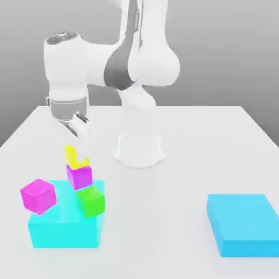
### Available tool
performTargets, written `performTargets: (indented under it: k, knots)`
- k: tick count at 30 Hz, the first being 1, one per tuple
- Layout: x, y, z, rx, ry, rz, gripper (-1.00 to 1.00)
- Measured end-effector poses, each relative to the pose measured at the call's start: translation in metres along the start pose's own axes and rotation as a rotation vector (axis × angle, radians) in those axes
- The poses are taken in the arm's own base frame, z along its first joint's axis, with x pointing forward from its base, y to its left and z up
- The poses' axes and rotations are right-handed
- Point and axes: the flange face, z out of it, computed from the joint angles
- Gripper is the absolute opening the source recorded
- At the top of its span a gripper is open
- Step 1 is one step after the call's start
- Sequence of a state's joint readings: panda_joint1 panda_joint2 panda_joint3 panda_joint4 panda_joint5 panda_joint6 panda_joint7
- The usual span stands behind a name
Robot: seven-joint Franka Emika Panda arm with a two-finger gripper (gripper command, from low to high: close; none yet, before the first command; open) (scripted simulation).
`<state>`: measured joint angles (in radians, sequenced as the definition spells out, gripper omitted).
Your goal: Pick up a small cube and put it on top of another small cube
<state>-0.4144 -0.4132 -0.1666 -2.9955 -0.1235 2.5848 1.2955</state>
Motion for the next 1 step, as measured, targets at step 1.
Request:
performTargets:
  k: [1]
  knots:
    - [0.0000, 0.0000, 0.0000, 0.000, 0.000, 0.000, 1.00]
